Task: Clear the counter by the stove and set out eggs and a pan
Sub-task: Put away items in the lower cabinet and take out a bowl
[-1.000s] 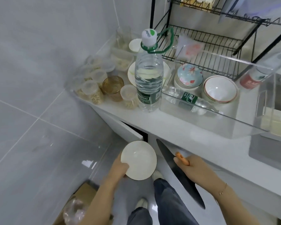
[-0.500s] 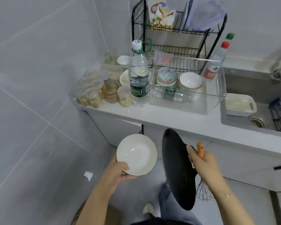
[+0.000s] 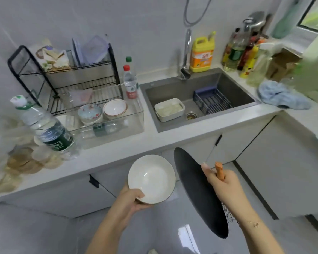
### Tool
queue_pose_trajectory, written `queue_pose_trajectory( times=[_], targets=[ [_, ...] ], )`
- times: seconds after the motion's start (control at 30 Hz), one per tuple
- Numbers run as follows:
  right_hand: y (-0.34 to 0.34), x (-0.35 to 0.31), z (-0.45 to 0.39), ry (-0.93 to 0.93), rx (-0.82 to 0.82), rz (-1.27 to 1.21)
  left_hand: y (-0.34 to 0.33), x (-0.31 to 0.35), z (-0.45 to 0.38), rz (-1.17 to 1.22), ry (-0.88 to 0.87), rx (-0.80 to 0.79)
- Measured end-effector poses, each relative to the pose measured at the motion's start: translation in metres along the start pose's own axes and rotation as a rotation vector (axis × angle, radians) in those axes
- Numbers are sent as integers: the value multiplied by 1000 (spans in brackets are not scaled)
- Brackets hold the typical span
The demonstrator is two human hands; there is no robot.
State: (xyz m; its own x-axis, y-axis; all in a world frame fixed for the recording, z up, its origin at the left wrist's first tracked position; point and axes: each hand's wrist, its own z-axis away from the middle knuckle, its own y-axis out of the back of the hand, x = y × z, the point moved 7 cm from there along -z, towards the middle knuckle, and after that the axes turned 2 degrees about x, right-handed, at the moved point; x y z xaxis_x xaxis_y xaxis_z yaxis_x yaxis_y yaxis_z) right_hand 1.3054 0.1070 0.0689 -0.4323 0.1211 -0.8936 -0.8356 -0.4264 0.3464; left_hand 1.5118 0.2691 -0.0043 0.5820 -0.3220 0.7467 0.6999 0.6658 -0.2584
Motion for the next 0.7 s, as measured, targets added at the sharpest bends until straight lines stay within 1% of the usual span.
queue_pose_trajectory(
  times=[0.13, 0.2, 0.37, 0.5, 0.57, 0.7],
  targets=[
    [81, 18, -1, -40, 166, -61, -88, -6, -17, -54, 49, -81],
    [139, 38, -3, -73, 258, -87, -148, -19, -24, -113, 91, -126],
    [235, 87, -6, -170, 329, -153, -265, -51, -31, -225, 172, -199],
    [305, 132, -4, -257, 425, -224, -357, -85, -34, -310, 216, -282],
    [349, 161, 2, -288, 505, -287, -409, -108, -34, -364, 261, -355],
    [415, 201, 19, -383, 612, -365, -487, -136, -30, -493, 292, -455]
  ],
)
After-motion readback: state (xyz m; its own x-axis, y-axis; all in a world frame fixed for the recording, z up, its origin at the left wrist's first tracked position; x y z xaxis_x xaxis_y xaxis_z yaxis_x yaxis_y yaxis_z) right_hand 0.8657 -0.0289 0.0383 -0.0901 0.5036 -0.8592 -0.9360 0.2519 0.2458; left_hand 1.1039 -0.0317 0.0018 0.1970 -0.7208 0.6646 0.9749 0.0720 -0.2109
